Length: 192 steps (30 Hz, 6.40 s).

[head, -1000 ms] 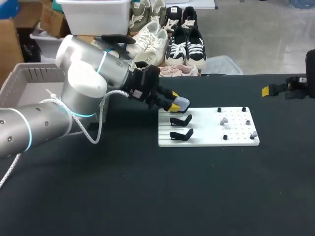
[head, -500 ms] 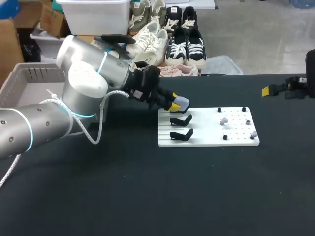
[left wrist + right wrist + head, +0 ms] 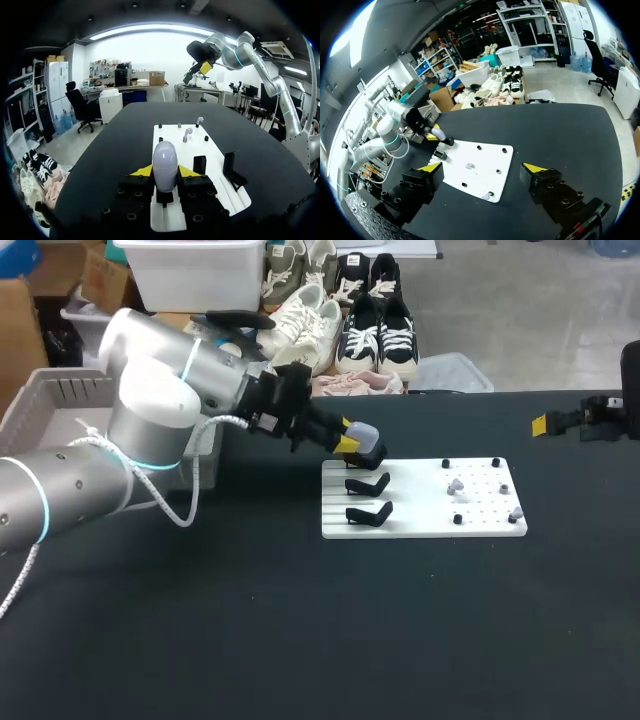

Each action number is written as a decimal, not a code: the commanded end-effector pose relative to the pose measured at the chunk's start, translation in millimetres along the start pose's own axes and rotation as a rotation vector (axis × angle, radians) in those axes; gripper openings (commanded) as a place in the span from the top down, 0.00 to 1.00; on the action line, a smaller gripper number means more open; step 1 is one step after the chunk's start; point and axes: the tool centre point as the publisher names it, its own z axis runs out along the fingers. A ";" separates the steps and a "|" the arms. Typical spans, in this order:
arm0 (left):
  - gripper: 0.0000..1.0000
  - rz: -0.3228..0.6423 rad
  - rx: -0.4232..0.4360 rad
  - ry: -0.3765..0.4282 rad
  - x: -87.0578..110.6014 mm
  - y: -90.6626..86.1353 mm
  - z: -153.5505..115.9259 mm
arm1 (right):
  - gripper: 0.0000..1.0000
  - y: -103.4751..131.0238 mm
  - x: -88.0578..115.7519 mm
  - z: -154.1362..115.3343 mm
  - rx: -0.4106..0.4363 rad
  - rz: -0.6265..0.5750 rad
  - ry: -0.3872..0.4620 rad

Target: Pick up each earbud case from the left stands, insert the matching earbuds, close the lid, and place the case in the box.

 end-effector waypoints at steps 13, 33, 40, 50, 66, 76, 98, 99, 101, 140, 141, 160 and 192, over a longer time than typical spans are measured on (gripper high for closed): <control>1.00 0.137 -0.161 -0.222 -63.4 -102.5 -45.3 | 0.00 -0.7 -0.4 0.7 -0.002 -0.001 0.001; 1.00 0.072 -0.204 -0.268 -85.4 -149.8 -47.8 | 0.00 -0.7 -0.4 0.7 -0.002 -0.001 0.001; 1.00 0.072 -0.204 -0.268 -85.4 -149.8 -47.8 | 0.00 -0.7 -0.4 0.7 -0.002 -0.001 0.001; 1.00 0.072 -0.204 -0.268 -85.4 -149.8 -47.8 | 0.00 -0.7 -0.4 0.7 -0.002 -0.001 0.001; 1.00 0.072 -0.201 -0.331 -82.0 -148.2 -24.2 | 0.00 -0.7 -0.4 0.7 -0.002 -0.001 0.001; 1.00 0.094 -0.075 -0.368 -85.9 -136.6 11.2 | 0.00 -0.7 -0.4 0.7 -0.002 -0.001 0.001; 1.00 0.103 0.005 -0.381 -85.9 -133.3 34.7 | 0.00 103.4 14.4 -38.2 -0.028 -0.270 -0.020; 1.00 0.103 0.004 -0.381 -85.7 -132.9 35.0 | 0.00 107.8 15.2 -38.1 -0.029 -0.277 -0.019; 1.00 0.102 0.003 -0.383 -85.3 -131.8 35.3 | 0.00 116.6 17.0 -38.3 -0.020 -0.300 -0.017; 1.00 0.151 -0.083 -0.368 -75.8 -121.5 33.3 | 0.00 169.1 50.7 10.7 0.049 -0.385 0.137; 1.00 0.151 -0.083 -0.368 -75.8 -121.5 33.3 | 0.00 169.4 50.7 12.3 0.052 -0.386 0.143; 1.00 0.151 -0.083 -0.368 -75.8 -121.5 33.3 | 0.00 170.2 49.1 52.6 0.167 -0.436 0.169; 1.00 0.151 -0.083 -0.368 -75.8 -121.5 33.3 | 0.00 153.3 31.5 82.8 0.225 -0.412 0.190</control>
